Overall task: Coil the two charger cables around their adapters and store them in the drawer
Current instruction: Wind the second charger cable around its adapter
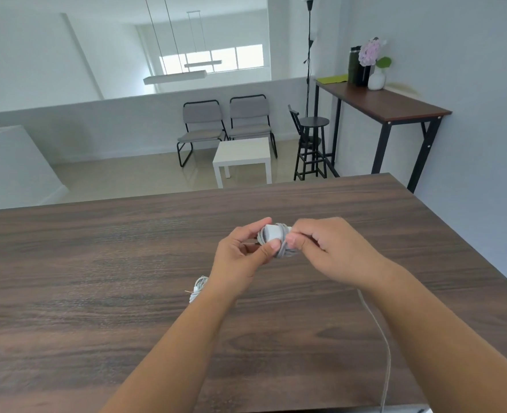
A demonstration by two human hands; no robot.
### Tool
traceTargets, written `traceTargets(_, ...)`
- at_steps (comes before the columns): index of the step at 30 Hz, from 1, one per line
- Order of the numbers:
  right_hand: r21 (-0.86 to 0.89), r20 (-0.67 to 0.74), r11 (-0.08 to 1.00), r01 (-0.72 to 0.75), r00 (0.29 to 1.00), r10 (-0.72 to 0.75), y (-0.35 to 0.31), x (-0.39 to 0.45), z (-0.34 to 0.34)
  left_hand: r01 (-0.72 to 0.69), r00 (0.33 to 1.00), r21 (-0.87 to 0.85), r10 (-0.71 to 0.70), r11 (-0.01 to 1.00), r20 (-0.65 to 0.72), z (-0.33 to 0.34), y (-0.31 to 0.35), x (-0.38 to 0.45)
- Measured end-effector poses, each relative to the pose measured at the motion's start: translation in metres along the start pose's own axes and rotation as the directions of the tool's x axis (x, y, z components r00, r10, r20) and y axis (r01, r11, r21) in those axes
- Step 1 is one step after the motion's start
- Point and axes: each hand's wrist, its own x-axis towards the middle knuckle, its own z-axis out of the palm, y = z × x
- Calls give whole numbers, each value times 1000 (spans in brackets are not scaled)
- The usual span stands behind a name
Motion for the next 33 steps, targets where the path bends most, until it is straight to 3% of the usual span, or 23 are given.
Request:
traceTargets(6, 178, 26, 981, -76, 997, 72, 14, 15, -9, -49, 989, 144, 28, 988, 144, -5, 2, -2)
traceTargets(10, 382, 55, 915, -131, 991, 119, 19, 18, -3, -35, 972, 92, 12, 995, 236, -6, 8, -5)
traceTargets(15, 696, 157, 677, -238, 971, 180, 28, 13, 11, 14, 944, -7, -11, 1000, 330, -7, 13, -8)
traceTargets(20, 864, 247, 390, -319, 943, 223, 31, 1, 33, 149, 946, -160, -93, 976, 312, -4, 7, -11)
traceTargets(25, 885, 356, 208, -417, 893, 275, 30, -6, 41, 216, 932, -260, -119, 941, 343, -1, 3, -13)
traceTargets(29, 854, 420, 178, -488, 850, 317, 27, -7, 42, 243, 934, -351, -121, 904, 335, 3, 4, -12)
traceTargets(33, 781, 469, 210, -588, 774, 424, 17, -8, 53, 207, 973, -495, -124, 844, 197, 7, 6, -7)
